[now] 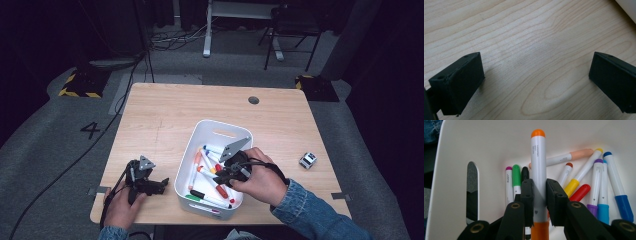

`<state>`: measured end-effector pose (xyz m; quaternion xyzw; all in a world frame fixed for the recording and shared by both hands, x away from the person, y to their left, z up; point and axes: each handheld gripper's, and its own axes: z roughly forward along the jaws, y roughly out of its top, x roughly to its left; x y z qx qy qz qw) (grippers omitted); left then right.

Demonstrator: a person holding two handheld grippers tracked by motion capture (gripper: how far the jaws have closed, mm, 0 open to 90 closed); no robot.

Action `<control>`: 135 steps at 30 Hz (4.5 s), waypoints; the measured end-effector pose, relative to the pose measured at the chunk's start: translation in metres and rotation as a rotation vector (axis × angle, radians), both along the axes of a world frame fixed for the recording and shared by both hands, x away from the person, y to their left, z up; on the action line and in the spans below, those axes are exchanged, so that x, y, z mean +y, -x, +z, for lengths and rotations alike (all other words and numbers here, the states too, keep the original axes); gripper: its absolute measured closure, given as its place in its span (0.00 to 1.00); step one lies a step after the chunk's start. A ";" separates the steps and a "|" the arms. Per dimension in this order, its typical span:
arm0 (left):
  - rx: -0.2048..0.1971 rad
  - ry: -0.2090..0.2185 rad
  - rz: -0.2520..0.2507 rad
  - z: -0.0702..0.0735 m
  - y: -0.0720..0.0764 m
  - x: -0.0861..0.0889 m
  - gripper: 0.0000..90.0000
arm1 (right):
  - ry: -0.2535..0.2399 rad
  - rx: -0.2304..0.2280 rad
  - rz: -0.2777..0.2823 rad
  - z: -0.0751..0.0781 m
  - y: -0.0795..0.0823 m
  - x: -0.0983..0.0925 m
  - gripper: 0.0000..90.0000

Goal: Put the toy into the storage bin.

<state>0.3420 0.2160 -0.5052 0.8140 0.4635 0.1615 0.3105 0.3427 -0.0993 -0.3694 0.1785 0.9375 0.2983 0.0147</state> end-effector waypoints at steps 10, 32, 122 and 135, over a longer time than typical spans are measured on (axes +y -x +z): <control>0.000 0.000 0.000 0.000 0.000 0.000 0.00 | 0.034 -0.009 0.048 -0.013 0.000 0.008 0.85; -0.001 -0.001 -0.001 0.000 0.000 0.000 0.00 | -0.130 -0.100 -0.128 0.019 0.003 -0.038 0.53; 0.003 0.009 0.021 0.000 -0.002 -0.001 0.00 | 0.063 -0.014 -0.473 -0.106 -0.071 -0.112 0.76; 0.003 0.009 0.021 0.000 -0.002 -0.001 0.00 | 0.089 0.025 -0.487 -0.100 -0.070 -0.122 0.86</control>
